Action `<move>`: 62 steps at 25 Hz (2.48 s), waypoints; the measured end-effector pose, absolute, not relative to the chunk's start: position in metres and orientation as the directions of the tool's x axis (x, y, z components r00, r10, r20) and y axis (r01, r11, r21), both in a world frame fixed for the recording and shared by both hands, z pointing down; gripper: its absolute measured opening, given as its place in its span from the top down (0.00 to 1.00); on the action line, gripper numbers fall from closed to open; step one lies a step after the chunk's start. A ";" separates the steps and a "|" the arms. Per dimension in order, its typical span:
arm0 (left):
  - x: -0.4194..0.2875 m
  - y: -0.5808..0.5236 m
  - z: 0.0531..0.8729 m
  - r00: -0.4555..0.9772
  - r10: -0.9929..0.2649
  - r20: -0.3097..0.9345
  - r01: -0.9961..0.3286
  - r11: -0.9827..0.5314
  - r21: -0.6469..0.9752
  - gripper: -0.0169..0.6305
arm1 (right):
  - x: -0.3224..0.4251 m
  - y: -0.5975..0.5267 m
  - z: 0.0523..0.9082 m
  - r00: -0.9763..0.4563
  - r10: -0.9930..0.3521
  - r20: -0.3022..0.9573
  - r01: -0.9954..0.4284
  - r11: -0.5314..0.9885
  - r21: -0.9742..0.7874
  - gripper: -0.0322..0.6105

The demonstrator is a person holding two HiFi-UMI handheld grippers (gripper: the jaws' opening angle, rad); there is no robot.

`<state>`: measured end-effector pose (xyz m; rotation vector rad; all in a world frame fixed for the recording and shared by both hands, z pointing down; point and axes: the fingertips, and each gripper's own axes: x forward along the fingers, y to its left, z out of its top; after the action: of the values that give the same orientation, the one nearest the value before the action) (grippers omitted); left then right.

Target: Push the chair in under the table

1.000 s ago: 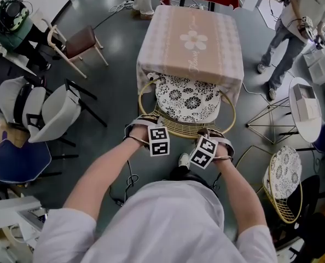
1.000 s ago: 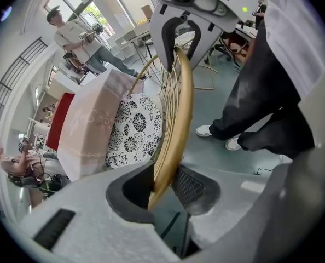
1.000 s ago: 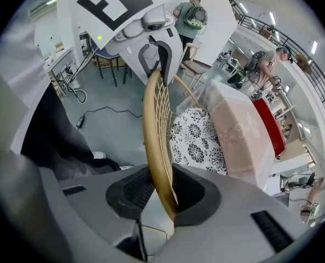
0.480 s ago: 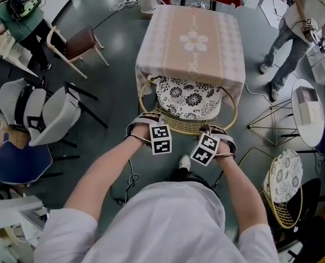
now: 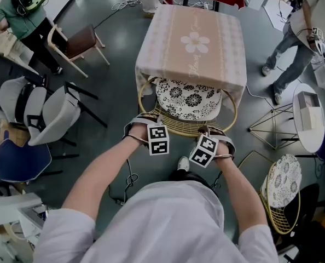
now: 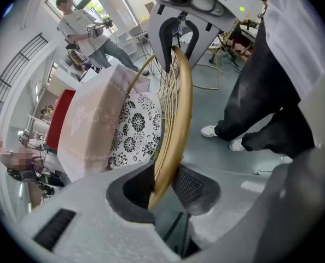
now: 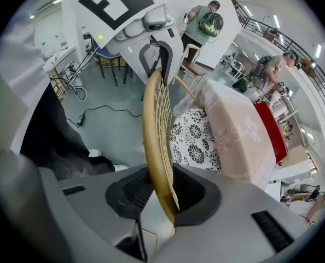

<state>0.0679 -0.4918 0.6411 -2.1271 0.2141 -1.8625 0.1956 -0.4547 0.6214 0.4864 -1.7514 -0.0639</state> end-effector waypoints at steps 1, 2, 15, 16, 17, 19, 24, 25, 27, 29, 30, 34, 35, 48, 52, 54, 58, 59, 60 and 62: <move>0.068 -0.491 0.641 0.147 -0.313 0.938 0.086 -0.941 -0.327 0.83 | 0.195 -0.454 0.622 -0.155 -0.360 0.920 -0.284 0.908 0.307 0.82; 0.067 -0.491 0.642 0.146 -0.317 0.937 0.085 -0.940 -0.331 0.83 | 0.195 -0.454 0.622 -0.151 -0.366 0.918 -0.283 0.906 0.314 0.82; 0.067 -0.486 0.624 0.201 -0.397 0.895 -0.081 -0.918 -0.389 0.79 | 0.186 -0.450 0.603 -0.145 -0.484 0.863 -0.437 0.814 0.383 0.78; 0.066 -0.485 0.621 0.213 -0.404 0.890 -0.108 -0.914 -0.390 0.79 | 0.186 -0.449 0.601 -0.148 -0.494 0.857 -0.459 0.802 0.383 0.78; 0.066 -0.483 0.618 0.223 -0.413 0.883 -0.134 -0.910 -0.392 0.79 | 0.185 -0.449 0.598 -0.149 -0.502 0.852 -0.479 0.791 0.382 0.77; 0.064 -0.481 0.612 0.236 -0.428 0.873 -0.178 -0.902 -0.394 0.79 | 0.186 -0.448 0.595 -0.147 -0.516 0.844 -0.513 0.769 0.382 0.76; 0.066 -0.475 0.594 0.295 -0.457 0.839 -0.313 -0.876 -0.367 0.79 | 0.184 -0.440 0.582 -0.160 -0.554 0.817 -0.602 0.711 0.364 0.76; 0.067 -0.473 0.589 0.317 -0.462 0.829 -0.349 -0.869 -0.351 0.79 | 0.183 -0.438 0.578 -0.167 -0.560 0.811 -0.622 0.699 0.354 0.76; 0.072 -0.469 0.579 0.361 -0.462 0.810 -0.416 -0.857 -0.303 0.79 | 0.180 -0.436 0.571 -0.187 -0.573 0.798 -0.663 0.673 0.328 0.76; 0.078 -0.462 0.568 0.405 -0.459 0.790 -0.474 -0.845 -0.248 0.79 | 0.176 -0.434 0.561 -0.218 -0.593 0.775 -0.715 0.638 0.287 0.80; 0.082 -0.458 0.563 0.428 -0.458 0.779 -0.499 -0.838 -0.220 0.79 | 0.175 -0.432 0.555 -0.232 -0.605 0.762 -0.743 0.616 0.262 0.82; 0.093 -0.441 0.545 0.501 -0.470 0.726 -0.592 -0.799 -0.109 0.86 | 0.169 -0.424 0.533 -0.269 -0.654 0.707 -0.830 0.529 0.174 0.88; 0.096 -0.437 0.540 0.518 -0.478 0.709 -0.613 -0.786 -0.082 0.88 | 0.168 -0.422 0.528 -0.276 -0.666 0.693 -0.847 0.510 0.152 0.89; 0.119 -0.402 0.476 0.637 -0.581 0.507 -0.725 -0.675 0.138 0.96 | 0.167 -0.396 0.468 -0.295 -0.791 0.535 -0.941 0.337 -0.020 0.94; 0.120 -0.391 0.465 0.639 -0.597 0.485 -0.731 -0.667 0.144 0.96 | 0.164 -0.385 0.453 -0.289 -0.821 0.491 -0.949 0.312 -0.038 0.95; 0.117 -0.389 0.460 0.640 -0.611 0.467 -0.742 -0.649 0.168 0.96 | 0.162 -0.379 0.448 -0.289 -0.830 0.477 -0.952 0.304 -0.048 0.95; 0.115 -0.381 0.453 0.645 -0.623 0.442 -0.751 -0.626 0.212 0.97 | 0.158 -0.368 0.444 -0.294 -0.840 0.456 -0.953 0.291 -0.079 0.95; 0.116 -0.379 0.453 0.647 -0.621 0.443 -0.748 -0.630 0.210 0.96 | 0.157 -0.366 0.445 -0.295 -0.841 0.453 -0.954 0.289 -0.084 0.95; 0.118 -0.376 0.455 0.649 -0.616 0.446 -0.745 -0.634 0.207 0.97 | 0.157 -0.364 0.445 -0.293 -0.842 0.452 -0.954 0.287 -0.084 0.95; 0.119 -0.372 0.459 0.647 -0.613 0.454 -0.745 -0.636 0.203 0.97 | 0.157 -0.360 0.447 -0.289 -0.843 0.453 -0.955 0.286 -0.077 0.95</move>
<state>0.1187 -0.3716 0.4589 -3.1838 1.3720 -0.6255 0.1573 -0.3603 0.4466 1.6321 -2.2362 0.4824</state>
